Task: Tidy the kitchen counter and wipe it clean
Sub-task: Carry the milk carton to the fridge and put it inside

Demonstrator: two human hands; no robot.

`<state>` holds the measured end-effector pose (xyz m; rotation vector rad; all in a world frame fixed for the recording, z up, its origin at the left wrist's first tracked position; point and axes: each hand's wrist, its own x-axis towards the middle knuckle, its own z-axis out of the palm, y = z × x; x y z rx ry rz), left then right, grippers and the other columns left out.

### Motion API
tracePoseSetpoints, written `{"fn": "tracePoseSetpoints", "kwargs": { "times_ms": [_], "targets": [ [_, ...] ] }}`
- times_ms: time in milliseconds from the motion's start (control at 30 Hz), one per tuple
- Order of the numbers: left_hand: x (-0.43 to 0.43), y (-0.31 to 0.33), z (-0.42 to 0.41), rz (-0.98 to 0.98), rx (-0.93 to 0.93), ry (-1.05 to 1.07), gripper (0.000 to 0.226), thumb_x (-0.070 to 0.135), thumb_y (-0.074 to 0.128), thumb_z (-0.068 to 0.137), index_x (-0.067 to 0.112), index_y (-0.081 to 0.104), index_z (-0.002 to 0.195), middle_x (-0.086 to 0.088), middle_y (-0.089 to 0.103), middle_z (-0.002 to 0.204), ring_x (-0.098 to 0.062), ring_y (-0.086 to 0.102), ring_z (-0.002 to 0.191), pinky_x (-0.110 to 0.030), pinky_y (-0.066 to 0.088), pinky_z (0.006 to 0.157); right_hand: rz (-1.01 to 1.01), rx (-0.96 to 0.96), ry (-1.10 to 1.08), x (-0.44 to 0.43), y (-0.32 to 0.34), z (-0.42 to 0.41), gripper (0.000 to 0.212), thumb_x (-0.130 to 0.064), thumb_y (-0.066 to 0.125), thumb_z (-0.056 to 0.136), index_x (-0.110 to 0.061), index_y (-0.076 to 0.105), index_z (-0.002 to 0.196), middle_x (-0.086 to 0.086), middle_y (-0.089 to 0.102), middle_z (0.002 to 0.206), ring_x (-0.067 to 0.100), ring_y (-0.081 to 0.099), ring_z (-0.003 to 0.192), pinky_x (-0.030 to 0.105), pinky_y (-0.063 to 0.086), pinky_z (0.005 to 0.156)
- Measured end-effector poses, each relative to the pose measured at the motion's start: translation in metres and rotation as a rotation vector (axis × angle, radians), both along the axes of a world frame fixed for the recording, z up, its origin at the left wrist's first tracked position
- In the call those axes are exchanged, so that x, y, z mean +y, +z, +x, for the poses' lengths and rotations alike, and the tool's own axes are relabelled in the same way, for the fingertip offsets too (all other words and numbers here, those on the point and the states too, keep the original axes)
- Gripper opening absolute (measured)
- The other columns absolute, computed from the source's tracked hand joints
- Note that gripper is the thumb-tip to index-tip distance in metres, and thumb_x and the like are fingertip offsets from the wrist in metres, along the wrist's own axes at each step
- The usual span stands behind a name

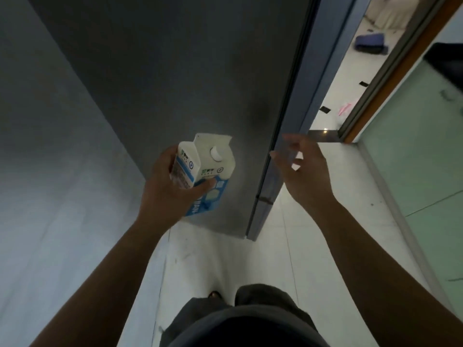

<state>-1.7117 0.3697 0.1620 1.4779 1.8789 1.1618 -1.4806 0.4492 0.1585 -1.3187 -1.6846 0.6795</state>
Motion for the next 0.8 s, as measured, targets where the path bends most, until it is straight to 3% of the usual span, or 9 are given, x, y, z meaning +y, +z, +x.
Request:
{"fn": "tracePoseSetpoints", "kwargs": {
  "times_ms": [100, 200, 300, 500, 600, 733, 800],
  "targets": [
    [0.044, 0.021, -0.004, 0.072, -0.084, -0.056, 0.074, 0.061, 0.066, 0.048, 0.032, 0.045, 0.112, 0.022, 0.056, 0.102, 0.007, 0.058, 0.087, -0.007, 0.046, 0.056, 0.183, 0.041, -0.131, 0.026, 0.025, -0.010, 0.037, -0.034, 0.068, 0.081, -0.029, 0.051, 0.113, -0.015, 0.049, 0.111, -0.011, 0.047, 0.098, 0.005, 0.044, 0.079],
    [0.077, 0.036, 0.002, 0.155, -0.129, -0.123, 0.075, 0.058, 0.069, 0.049, 0.032, 0.044, 0.114, 0.013, 0.058, 0.111, -0.004, 0.060, 0.097, -0.021, 0.053, 0.071, 0.302, 0.053, -0.293, 0.049, 0.041, -0.010, 0.042, -0.035, 0.071, 0.078, -0.031, 0.050, 0.115, -0.016, 0.047, 0.114, 0.000, 0.051, 0.102, 0.015, 0.049, 0.079],
    [0.100, 0.047, 0.010, 0.244, -0.208, -0.158, 0.079, 0.058, 0.071, 0.047, 0.033, 0.044, 0.118, 0.011, 0.057, 0.116, -0.006, 0.059, 0.105, -0.023, 0.053, 0.074, 0.355, 0.119, -0.404, 0.072, 0.052, -0.004, 0.049, -0.031, 0.073, 0.076, -0.030, 0.047, 0.118, -0.012, 0.048, 0.113, 0.000, 0.052, 0.097, 0.012, 0.048, 0.072],
    [0.129, 0.060, 0.018, 0.329, -0.281, -0.185, 0.075, 0.057, 0.070, 0.047, 0.036, 0.045, 0.114, 0.026, 0.055, 0.104, 0.020, 0.055, 0.090, -0.004, 0.045, 0.059, 0.342, 0.181, -0.444, 0.106, 0.058, -0.004, 0.051, -0.024, 0.070, 0.080, -0.026, 0.043, 0.124, -0.009, 0.047, 0.114, 0.002, 0.051, 0.096, 0.013, 0.047, 0.080],
    [0.137, 0.062, 0.021, 0.332, -0.300, -0.182, 0.077, 0.055, 0.072, 0.046, 0.034, 0.047, 0.116, 0.023, 0.058, 0.106, 0.016, 0.057, 0.091, -0.005, 0.047, 0.059, 0.288, 0.258, -0.438, 0.115, 0.056, -0.005, 0.044, -0.019, 0.062, 0.086, -0.027, 0.045, 0.126, -0.008, 0.053, 0.114, 0.004, 0.054, 0.099, 0.017, 0.049, 0.086],
    [0.145, 0.062, 0.022, 0.353, -0.303, -0.193, 0.074, 0.052, 0.074, 0.048, 0.039, 0.047, 0.115, 0.020, 0.059, 0.109, 0.005, 0.059, 0.099, -0.011, 0.050, 0.065, 0.235, 0.340, -0.409, 0.120, 0.053, -0.002, 0.047, -0.018, 0.059, 0.088, -0.027, 0.044, 0.132, -0.007, 0.056, 0.123, 0.001, 0.053, 0.106, 0.003, 0.042, 0.083],
    [0.148, 0.062, 0.023, 0.361, -0.273, -0.205, 0.072, 0.053, 0.074, 0.048, 0.041, 0.046, 0.114, 0.021, 0.059, 0.108, 0.006, 0.058, 0.099, -0.009, 0.049, 0.063, 0.239, 0.334, -0.393, 0.120, 0.051, 0.000, 0.048, -0.019, 0.059, 0.088, -0.027, 0.044, 0.133, -0.008, 0.056, 0.126, 0.001, 0.052, 0.108, 0.004, 0.043, 0.084]
  ]
}}
